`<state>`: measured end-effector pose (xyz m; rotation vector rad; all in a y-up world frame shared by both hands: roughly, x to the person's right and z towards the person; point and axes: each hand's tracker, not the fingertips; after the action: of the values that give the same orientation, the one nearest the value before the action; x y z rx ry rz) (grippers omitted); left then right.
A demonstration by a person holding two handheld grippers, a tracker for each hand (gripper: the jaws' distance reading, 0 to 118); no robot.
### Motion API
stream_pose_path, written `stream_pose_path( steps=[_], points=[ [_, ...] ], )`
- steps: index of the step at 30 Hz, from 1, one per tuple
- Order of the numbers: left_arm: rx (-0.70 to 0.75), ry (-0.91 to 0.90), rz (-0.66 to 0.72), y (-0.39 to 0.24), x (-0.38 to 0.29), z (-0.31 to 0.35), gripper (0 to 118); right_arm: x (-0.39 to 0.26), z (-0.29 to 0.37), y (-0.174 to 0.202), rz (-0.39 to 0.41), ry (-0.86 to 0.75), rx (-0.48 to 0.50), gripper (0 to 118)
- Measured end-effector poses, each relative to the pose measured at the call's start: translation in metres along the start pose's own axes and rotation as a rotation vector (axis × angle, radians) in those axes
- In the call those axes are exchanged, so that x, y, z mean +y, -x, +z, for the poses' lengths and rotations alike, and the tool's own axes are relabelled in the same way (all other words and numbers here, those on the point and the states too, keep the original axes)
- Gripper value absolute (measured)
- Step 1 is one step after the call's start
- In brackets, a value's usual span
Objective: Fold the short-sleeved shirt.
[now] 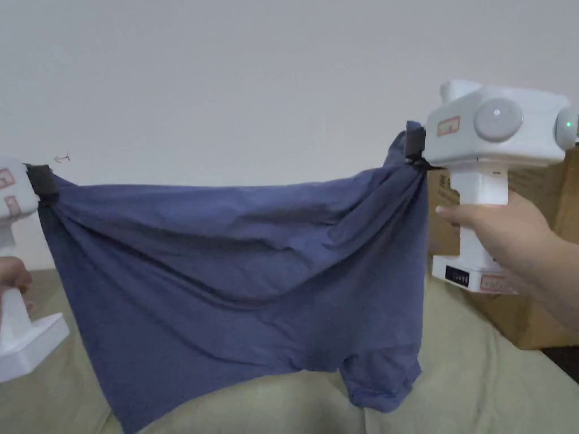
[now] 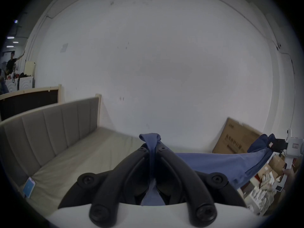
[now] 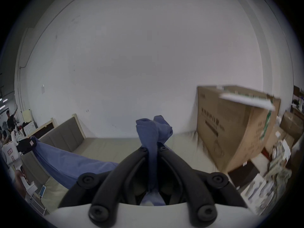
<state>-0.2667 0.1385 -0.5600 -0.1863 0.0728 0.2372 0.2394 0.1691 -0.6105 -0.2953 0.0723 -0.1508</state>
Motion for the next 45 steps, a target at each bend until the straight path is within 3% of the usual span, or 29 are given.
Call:
stream_pose_path(
  steps=[6, 9, 11, 13, 18, 23, 26, 31, 32, 33, 34, 35, 37, 39, 45],
  points=[
    [-0.018, 0.319, 0.059, 0.021, -0.158, 0.007, 5, -0.185, -0.01, -0.034, -0.048, 0.345, -0.037, 5],
    [0.012, 0.448, 0.038, 0.03, -0.228, 0.035, 5, -0.268, 0.018, -0.056, -0.069, 0.488, -0.042, 5],
    [-0.041, 0.508, 0.093, 0.039, -0.269, 0.071, 5, -0.314, 0.048, -0.078, -0.143, 0.547, -0.031, 5],
    [-0.052, 0.564, 0.115, 0.052, -0.297, 0.101, 5, -0.341, 0.084, -0.091, -0.147, 0.57, -0.033, 5],
    [-0.058, 0.587, 0.042, 0.061, -0.311, 0.18, 5, -0.359, 0.173, -0.106, -0.167, 0.559, -0.038, 5],
    [-0.085, 0.523, 0.096, 0.062, -0.276, 0.228, 5, -0.345, 0.232, -0.097, -0.159, 0.529, -0.039, 5],
    [-0.036, 0.547, 0.029, 0.063, -0.269, 0.217, 5, -0.348, 0.226, -0.1, -0.189, 0.603, -0.009, 5],
    [-0.051, 0.835, 0.049, 0.068, -0.301, 0.157, 7, -0.376, 0.166, -0.11, -0.2, 0.776, -0.054, 6],
    [-0.053, 0.852, 0.049, 0.067, -0.308, 0.15, 12, -0.379, 0.157, -0.109, -0.196, 0.809, -0.058, 12],
    [-0.038, 0.844, 0.035, 0.066, -0.312, 0.146, 43, -0.379, 0.155, -0.106, -0.2, 0.786, -0.079, 42],
    [-0.033, 0.834, 0.038, 0.064, -0.314, 0.146, 86, -0.376, 0.154, -0.103, -0.202, 0.763, -0.083, 77],
    [-0.038, 0.833, 0.056, 0.063, -0.313, 0.147, 86, -0.371, 0.156, -0.102, -0.228, 0.746, -0.082, 77],
    [-0.095, 0.822, 0.132, 0.057, -0.307, 0.16, 117, -0.358, 0.164, -0.1, -0.321, 0.713, -0.033, 95],
    [-0.128, 0.729, 0.156, 0.046, -0.29, 0.175, 112, -0.339, 0.181, -0.093, -0.335, 0.663, -0.033, 96],
    [-0.224, 0.379, -0.042, 0.005, -0.215, 0.231, 114, -0.277, 0.233, -0.041, -0.176, 0.362, 0.04, 96]
  ],
)
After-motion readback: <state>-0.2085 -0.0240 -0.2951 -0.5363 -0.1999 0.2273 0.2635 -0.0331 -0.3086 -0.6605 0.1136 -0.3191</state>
